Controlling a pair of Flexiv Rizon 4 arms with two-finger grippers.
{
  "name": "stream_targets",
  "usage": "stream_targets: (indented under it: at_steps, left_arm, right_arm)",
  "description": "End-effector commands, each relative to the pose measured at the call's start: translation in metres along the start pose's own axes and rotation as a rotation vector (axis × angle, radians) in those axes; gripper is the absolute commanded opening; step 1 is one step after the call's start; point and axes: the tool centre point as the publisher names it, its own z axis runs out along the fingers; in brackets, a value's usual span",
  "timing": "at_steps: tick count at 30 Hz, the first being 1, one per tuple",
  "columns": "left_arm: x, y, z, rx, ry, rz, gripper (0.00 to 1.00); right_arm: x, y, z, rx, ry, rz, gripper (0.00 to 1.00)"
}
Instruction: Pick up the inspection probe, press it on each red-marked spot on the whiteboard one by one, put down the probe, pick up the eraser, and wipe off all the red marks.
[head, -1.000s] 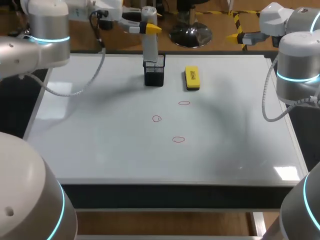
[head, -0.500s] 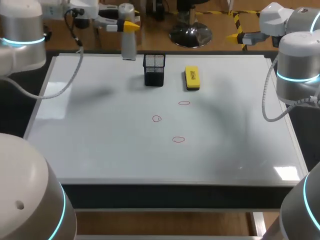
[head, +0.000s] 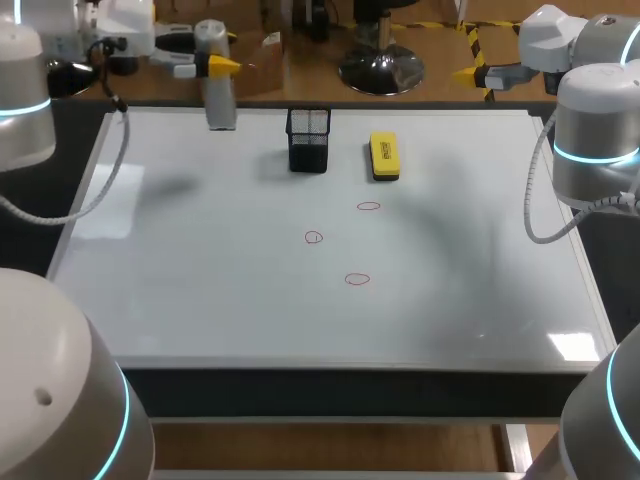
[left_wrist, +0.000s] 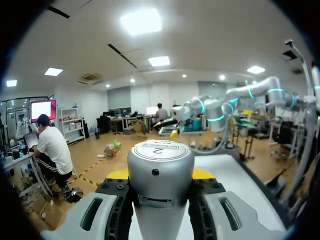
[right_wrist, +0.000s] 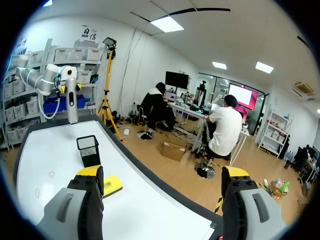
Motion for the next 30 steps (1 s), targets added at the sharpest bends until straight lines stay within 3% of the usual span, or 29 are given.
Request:
stream_targets:
  at_steps: [1,13,30]
  left_arm:
    - [0.007,0.008,-0.014,0.007,-0.001,0.005,0.00]
    - [0.002,0.028,-0.032,-0.005,-0.005,0.000,0.00]
    - [-0.002,0.030,-0.038,0.001,0.008,-0.009,0.00]
  right_arm:
    - [-0.001,0.000,0.000,0.001,0.001,0.000,1.00]
    - [-0.001,0.000,0.000,0.001,0.001,0.000,1.00]
    - [-0.001,0.000,0.000,0.001,0.001,0.000,1.00]
